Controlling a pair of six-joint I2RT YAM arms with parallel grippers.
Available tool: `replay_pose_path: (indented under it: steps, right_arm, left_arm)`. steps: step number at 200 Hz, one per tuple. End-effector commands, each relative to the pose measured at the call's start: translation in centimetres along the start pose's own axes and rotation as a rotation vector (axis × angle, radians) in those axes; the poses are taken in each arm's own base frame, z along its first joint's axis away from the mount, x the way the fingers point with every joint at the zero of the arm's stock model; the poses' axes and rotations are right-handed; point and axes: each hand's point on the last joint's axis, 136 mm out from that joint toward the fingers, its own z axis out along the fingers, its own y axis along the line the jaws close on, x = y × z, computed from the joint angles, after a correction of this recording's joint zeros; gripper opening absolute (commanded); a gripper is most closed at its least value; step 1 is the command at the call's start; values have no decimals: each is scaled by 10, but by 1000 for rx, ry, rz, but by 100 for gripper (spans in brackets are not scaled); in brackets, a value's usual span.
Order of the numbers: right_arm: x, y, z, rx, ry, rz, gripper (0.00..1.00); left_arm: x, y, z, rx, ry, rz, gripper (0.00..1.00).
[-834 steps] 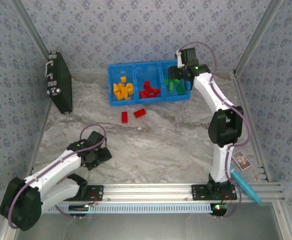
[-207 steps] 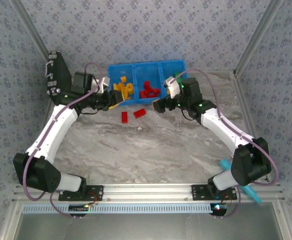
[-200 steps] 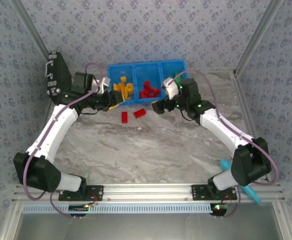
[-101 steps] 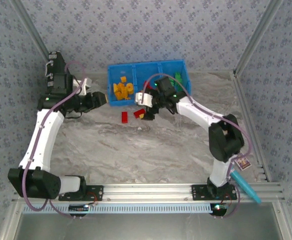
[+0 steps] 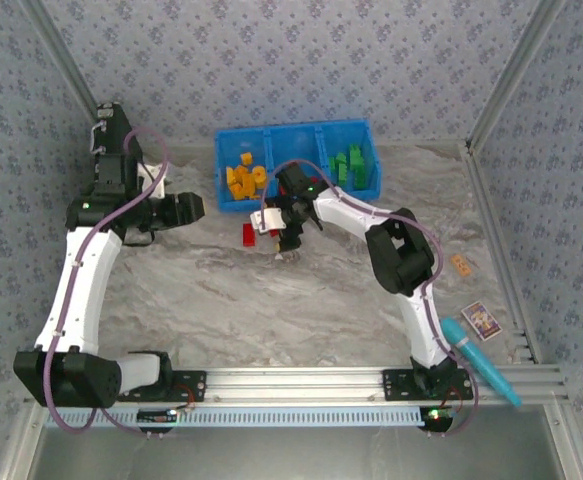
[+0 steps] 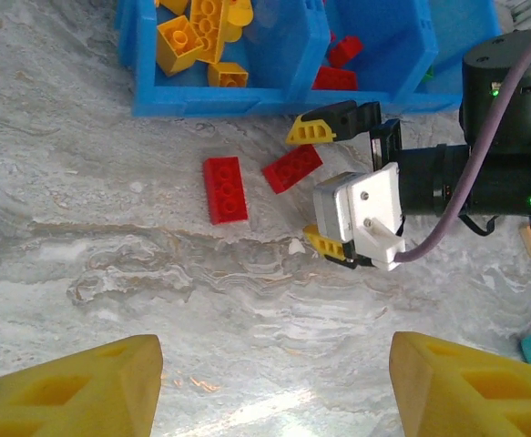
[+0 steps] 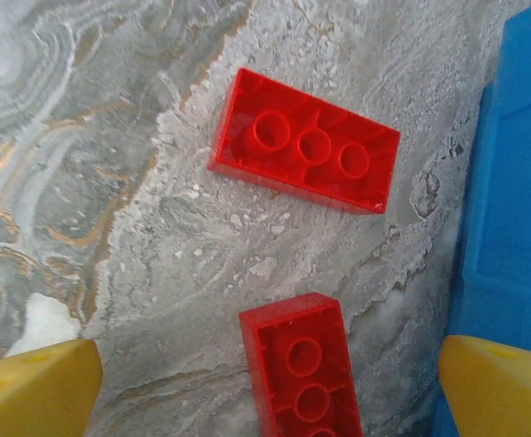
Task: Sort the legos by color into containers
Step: Pick up the lego from the center of the table.
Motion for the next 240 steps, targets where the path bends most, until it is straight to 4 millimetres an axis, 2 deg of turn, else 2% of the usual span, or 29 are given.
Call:
replay_pose_path:
  steps: [1, 28, 115, 155, 186, 214, 240]
  right_arm:
    - [12, -1, 5, -26, 22, -68, 97]
    - [18, -11, 13, -24, 35, -73, 96]
    - [34, 19, 23, -157, 92, -34, 77]
    - [44, 20, 30, -156, 139, -23, 71]
    - [47, 17, 36, -135, 149, 4, 54]
    - [47, 12, 32, -120, 145, 27, 37]
    - [46, 6, 22, -101, 144, 49, 30]
  left_arm:
    - [3, 9, 0, -39, 6, 30, 68]
    - [3, 13, 6, -51, 17, 33, 69]
    - [2, 14, 8, -50, 21, 33, 70]
    - [0, 13, 7, -49, 19, 34, 70]
    - [-3, 13, 8, -47, 14, 37, 71]
    - [-6, 13, 10, -50, 25, 34, 71]
    - [-8, 13, 10, -54, 26, 33, 71]
